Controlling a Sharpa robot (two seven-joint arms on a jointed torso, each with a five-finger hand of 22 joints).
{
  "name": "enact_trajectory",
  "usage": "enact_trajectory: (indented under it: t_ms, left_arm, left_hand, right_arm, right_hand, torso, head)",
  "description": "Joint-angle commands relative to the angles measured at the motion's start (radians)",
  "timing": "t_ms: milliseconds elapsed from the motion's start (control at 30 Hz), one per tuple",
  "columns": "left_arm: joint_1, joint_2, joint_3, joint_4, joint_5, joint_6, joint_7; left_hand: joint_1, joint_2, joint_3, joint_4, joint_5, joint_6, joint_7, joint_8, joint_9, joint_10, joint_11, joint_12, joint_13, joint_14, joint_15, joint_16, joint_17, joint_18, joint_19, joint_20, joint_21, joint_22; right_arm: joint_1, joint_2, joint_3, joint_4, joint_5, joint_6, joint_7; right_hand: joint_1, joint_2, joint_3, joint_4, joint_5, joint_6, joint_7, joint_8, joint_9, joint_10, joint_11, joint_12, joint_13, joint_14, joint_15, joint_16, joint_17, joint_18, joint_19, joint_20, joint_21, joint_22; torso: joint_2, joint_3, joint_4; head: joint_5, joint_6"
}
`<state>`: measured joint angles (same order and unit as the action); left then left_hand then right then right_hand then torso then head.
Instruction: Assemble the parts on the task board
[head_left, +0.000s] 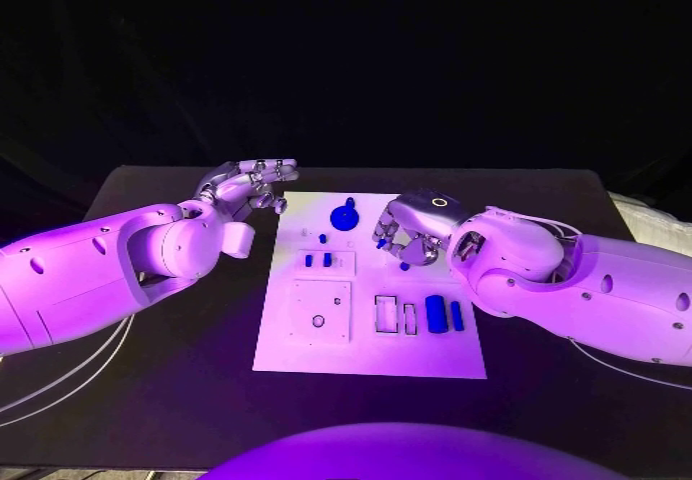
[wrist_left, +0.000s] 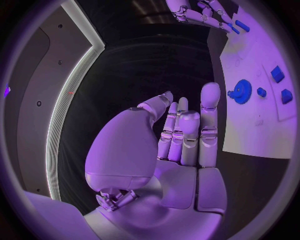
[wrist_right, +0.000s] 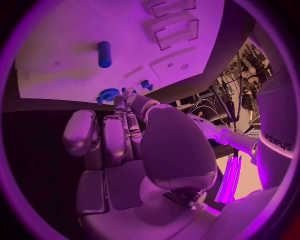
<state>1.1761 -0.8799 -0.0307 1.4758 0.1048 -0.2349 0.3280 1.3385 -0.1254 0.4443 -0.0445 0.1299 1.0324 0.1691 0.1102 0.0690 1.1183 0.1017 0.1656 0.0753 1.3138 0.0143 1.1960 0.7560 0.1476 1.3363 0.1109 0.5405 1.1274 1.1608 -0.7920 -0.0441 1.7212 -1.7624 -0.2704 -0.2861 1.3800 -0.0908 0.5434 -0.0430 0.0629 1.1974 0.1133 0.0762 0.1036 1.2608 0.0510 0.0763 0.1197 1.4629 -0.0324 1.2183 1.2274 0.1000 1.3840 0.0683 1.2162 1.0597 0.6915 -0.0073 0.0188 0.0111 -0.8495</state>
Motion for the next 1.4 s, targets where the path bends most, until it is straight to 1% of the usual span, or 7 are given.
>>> enact_trajectory:
  t_ms: [33, 233, 333, 367, 700, 1033, 1400]
  left_arm:
    - [-0.001, 0.002, 0.001, 0.005, -0.008, 0.019, 0.001]
    - [-0.001, 0.000, 0.001, 0.013, -0.010, 0.019, 0.000]
    - [-0.001, 0.000, 0.001, 0.015, -0.011, 0.019, -0.001]
    - [-0.001, -0.001, 0.001, 0.016, -0.011, 0.019, -0.001]
    - [-0.001, -0.001, 0.001, 0.021, -0.012, 0.022, -0.002]
    - [-0.001, -0.003, 0.001, 0.022, -0.015, 0.024, -0.004]
    - [-0.001, -0.003, 0.001, 0.025, -0.017, 0.027, -0.006]
  left_hand:
    - [0.010, 0.002, -0.001, -0.005, 0.001, 0.004, 0.003, 0.003, -0.001, -0.009, 0.001, 0.006, -0.001, 0.004, 0.000, 0.002, -0.001, 0.018, -0.002, -0.001, -0.006, -0.001]
    - [0.010, 0.002, -0.001, -0.005, 0.001, 0.004, 0.003, 0.003, -0.001, -0.009, 0.001, 0.006, -0.001, 0.004, 0.000, 0.002, -0.001, 0.018, -0.002, -0.001, -0.006, -0.001]
    - [0.011, 0.001, -0.002, -0.006, 0.001, 0.003, 0.004, 0.002, -0.001, -0.010, 0.001, 0.006, -0.001, 0.003, 0.000, 0.002, -0.002, 0.018, -0.002, -0.001, -0.007, -0.001]
    - [0.011, 0.001, -0.002, -0.006, 0.001, 0.003, 0.004, 0.002, -0.001, -0.010, 0.001, 0.006, -0.001, 0.003, 0.000, 0.002, -0.002, 0.018, -0.002, -0.001, -0.007, -0.001]
    - [0.012, 0.001, -0.002, -0.007, 0.001, 0.002, 0.004, 0.002, -0.002, -0.012, 0.002, 0.006, -0.001, 0.003, 0.000, 0.003, -0.001, 0.018, -0.002, -0.001, -0.007, -0.002]
    - [0.012, 0.001, -0.002, -0.007, 0.001, 0.002, 0.005, 0.002, -0.002, -0.012, 0.002, 0.006, -0.001, 0.003, 0.000, 0.003, -0.002, 0.018, -0.002, -0.001, -0.007, -0.002]
    - [0.013, 0.001, -0.003, -0.007, 0.001, 0.001, 0.005, 0.002, -0.002, -0.014, 0.003, 0.006, -0.002, 0.002, 0.000, 0.002, -0.004, 0.018, -0.003, -0.001, -0.010, -0.003]
  right_arm:
    - [-0.007, 0.018, -0.001, 0.010, 0.010, 0.036, 0.004]
    - [-0.028, 0.058, -0.006, 0.029, 0.024, 0.068, 0.012]
    - [-0.040, 0.072, -0.009, 0.032, 0.034, 0.081, 0.016]
    - [-0.044, 0.077, -0.010, 0.032, 0.038, 0.085, 0.017]
    - [-0.076, 0.112, -0.015, 0.011, 0.056, 0.104, 0.030]
    - [-0.084, 0.126, -0.016, -0.002, 0.051, 0.111, 0.031]
    - [-0.089, 0.141, -0.017, -0.018, 0.040, 0.115, 0.029]
  right_hand:
    - [-0.008, 0.000, 0.004, 0.004, -0.006, 0.009, 0.002, 0.006, 0.001, 0.004, 0.000, -0.005, 0.000, 0.058, 0.001, 0.006, 0.001, 0.004, 0.007, -0.001, 0.003, 0.001]
    - [-0.008, 0.000, 0.004, 0.004, -0.006, 0.008, 0.002, 0.006, 0.002, 0.003, 0.000, -0.006, 0.000, 0.058, 0.001, 0.005, 0.000, 0.004, 0.006, -0.001, 0.003, 0.000]
    - [-0.009, 0.001, 0.004, 0.004, -0.006, 0.008, 0.002, 0.005, 0.002, 0.003, 0.000, -0.006, -0.001, 0.058, 0.001, 0.004, -0.001, 0.004, 0.006, -0.001, 0.002, -0.001]
    - [-0.009, 0.001, 0.004, 0.004, -0.006, 0.008, 0.002, 0.005, 0.002, 0.003, 0.000, -0.006, -0.001, 0.058, 0.001, 0.004, -0.001, 0.004, 0.006, -0.001, 0.002, -0.001]
    - [-0.009, 0.002, 0.004, 0.002, -0.005, 0.005, 0.004, 0.003, 0.002, 0.000, 0.001, -0.010, -0.004, 0.057, 0.001, 0.005, -0.001, 0.005, 0.005, -0.001, 0.001, -0.003]
    - [-0.009, 0.003, 0.004, 0.002, -0.005, 0.004, 0.005, 0.002, 0.002, -0.001, 0.002, -0.010, -0.004, 0.057, 0.001, 0.005, -0.001, 0.005, 0.005, -0.001, 0.001, -0.003]
    - [-0.010, 0.003, 0.004, 0.002, -0.006, 0.003, 0.005, 0.001, 0.002, -0.002, 0.002, -0.011, -0.005, 0.057, 0.001, 0.007, 0.000, 0.005, 0.005, -0.001, 0.001, -0.002]
  torso:
    - [0.000, -0.0010, -0.0013]
    - [0.000, -0.0023, 0.0009]
    - [-0.001, -0.0016, -0.0013]
    - [-0.001, -0.0023, -0.0010]
    - [-0.001, 0.0001, -0.0009]
    - [0.000, 0.0011, -0.0029]
    - [0.000, 0.0005, -0.0015]
  head:
    - [0.016, -0.008]
    - [0.031, -0.018]
    - [0.039, -0.023]
    - [0.041, -0.023]
    - [0.062, -0.023]
    - [0.066, -0.023]
    - [0.067, -0.023]
